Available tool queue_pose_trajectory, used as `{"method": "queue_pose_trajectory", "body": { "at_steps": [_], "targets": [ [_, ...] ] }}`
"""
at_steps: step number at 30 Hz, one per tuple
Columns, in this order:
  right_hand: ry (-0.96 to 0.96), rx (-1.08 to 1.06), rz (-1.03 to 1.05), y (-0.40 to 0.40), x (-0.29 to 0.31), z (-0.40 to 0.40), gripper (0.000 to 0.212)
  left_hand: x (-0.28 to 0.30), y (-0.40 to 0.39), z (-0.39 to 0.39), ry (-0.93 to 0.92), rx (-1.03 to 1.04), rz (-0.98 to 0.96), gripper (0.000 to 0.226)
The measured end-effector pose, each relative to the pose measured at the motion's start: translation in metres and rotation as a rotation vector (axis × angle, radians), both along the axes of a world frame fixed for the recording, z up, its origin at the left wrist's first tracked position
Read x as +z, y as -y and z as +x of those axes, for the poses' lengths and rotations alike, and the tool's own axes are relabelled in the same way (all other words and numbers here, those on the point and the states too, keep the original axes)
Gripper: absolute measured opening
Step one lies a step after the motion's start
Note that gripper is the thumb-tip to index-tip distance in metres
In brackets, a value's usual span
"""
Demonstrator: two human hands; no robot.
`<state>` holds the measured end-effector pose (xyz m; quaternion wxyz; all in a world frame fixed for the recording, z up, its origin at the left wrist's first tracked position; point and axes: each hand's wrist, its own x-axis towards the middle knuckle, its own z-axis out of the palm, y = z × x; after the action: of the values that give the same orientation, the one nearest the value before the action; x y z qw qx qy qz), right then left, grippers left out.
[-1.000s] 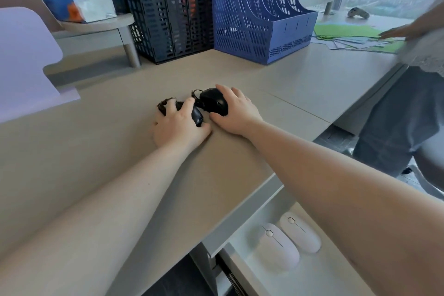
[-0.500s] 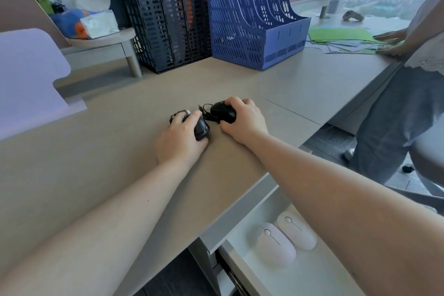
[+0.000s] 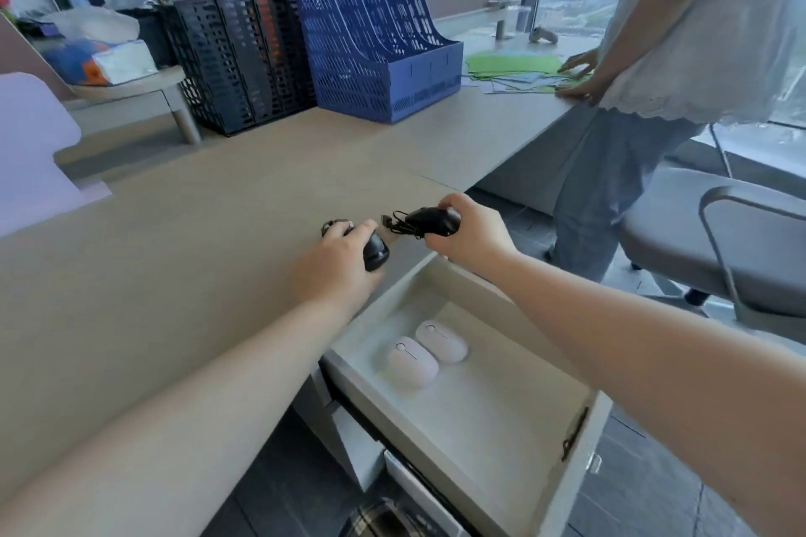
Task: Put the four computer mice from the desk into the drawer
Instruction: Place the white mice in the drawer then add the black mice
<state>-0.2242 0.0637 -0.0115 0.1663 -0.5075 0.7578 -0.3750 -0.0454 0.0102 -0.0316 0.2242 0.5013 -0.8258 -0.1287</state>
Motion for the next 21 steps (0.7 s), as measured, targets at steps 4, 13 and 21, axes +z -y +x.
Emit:
{"method": "queue_pose_trajectory", "body": {
  "at_steps": [4, 13, 21],
  "targets": [
    [-0.013, -0.062, 0.047, -0.046, -0.013, -0.016, 0.035, -0.002, -0.042, -0.023, 0.047, -0.020, 0.011, 0.055],
    [-0.025, -0.057, 0.383, -0.097, -0.100, -0.042, 0.064, -0.074, -0.113, -0.064, 0.236, -0.106, 0.189, 0.044],
    [-0.032, -0.037, 0.532, -0.096, -0.145, -0.052, 0.065, -0.126, -0.125, -0.079, 0.382, -0.072, 0.320, 0.038]
  ]
}}
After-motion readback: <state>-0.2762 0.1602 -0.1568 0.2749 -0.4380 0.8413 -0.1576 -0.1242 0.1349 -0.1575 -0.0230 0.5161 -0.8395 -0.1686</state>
